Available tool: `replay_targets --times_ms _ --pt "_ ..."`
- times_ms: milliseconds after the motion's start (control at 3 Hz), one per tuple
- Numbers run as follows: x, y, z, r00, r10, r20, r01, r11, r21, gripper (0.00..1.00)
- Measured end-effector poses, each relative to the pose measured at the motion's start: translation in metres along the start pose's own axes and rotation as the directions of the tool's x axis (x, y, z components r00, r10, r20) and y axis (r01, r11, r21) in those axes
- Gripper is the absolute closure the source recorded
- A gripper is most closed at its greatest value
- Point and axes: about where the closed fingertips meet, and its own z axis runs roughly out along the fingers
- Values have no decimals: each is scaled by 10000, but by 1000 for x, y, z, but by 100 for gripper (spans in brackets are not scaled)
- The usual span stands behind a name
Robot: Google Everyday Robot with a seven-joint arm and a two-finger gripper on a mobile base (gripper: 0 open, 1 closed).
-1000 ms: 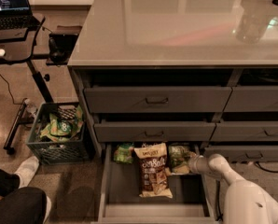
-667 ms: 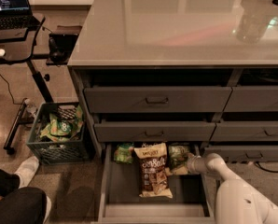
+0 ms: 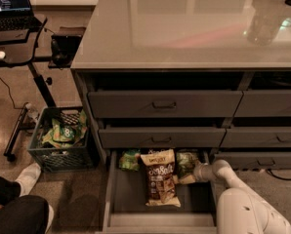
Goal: Pick green jalapeno chip bag from bottom drawer and place on counter
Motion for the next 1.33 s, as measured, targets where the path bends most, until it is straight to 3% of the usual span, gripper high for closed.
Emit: replay_targets --times_ms 333,1333 --pt "2 0 5 10000 -79 -48 78 9999 -89 13" --pt "2 0 5 10000 -79 -48 78 9999 -91 79"
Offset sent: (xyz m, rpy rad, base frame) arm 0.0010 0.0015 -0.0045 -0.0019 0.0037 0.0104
